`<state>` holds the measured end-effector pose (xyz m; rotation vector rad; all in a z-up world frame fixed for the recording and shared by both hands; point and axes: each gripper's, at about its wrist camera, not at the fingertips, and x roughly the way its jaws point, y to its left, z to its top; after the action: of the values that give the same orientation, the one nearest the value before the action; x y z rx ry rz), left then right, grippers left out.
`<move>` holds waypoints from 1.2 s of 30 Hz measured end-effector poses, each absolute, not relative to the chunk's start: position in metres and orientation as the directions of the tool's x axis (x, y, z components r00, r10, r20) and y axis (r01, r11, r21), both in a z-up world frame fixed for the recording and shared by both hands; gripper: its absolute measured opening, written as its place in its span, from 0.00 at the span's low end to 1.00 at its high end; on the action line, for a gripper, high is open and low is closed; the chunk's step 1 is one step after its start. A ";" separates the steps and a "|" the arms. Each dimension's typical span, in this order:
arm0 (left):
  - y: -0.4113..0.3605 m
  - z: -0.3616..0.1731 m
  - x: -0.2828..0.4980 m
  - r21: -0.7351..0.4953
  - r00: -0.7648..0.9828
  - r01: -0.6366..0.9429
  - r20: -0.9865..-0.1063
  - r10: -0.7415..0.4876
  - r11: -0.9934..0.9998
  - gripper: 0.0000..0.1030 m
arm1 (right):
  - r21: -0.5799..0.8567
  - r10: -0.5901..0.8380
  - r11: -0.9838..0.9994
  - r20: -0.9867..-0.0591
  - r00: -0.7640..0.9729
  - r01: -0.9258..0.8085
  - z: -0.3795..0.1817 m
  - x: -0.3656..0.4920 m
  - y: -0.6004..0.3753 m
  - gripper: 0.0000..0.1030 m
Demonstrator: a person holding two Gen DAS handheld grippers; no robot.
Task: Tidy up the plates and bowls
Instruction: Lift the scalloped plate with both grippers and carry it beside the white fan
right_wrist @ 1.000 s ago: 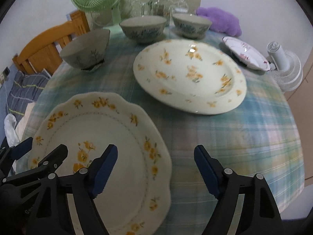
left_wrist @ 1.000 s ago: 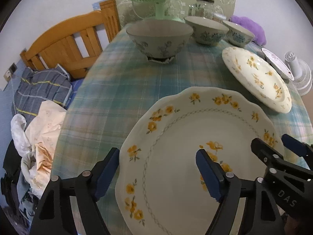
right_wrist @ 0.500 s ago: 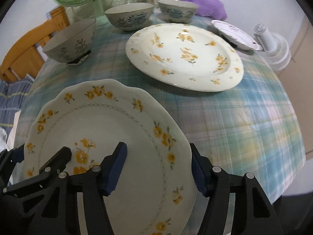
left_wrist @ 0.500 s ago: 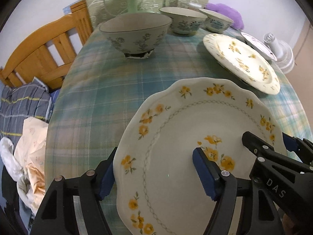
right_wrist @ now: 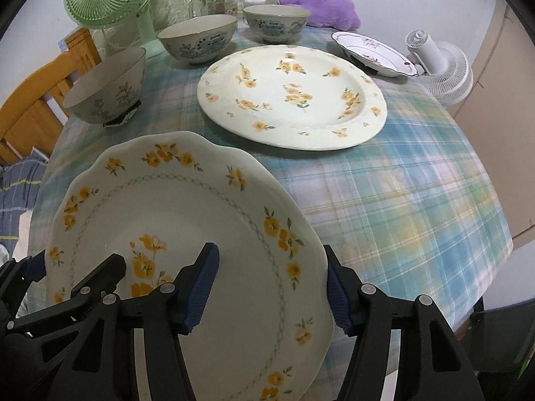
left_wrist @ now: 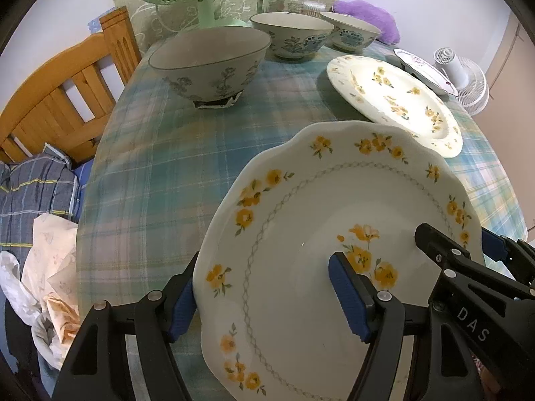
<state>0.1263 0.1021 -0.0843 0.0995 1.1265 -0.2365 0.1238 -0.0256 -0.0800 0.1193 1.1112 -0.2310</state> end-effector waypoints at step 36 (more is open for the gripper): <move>-0.109 -0.077 0.140 -0.064 0.403 0.247 -0.901 -0.162 0.967 0.74 | -0.034 -0.152 0.964 -0.887 0.437 0.265 -0.056 0.123 -0.236 0.61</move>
<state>0.1404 -0.1088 -0.0773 0.0837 1.1275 -0.2588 0.1232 -0.2362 -0.0560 0.1155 1.0893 -0.2595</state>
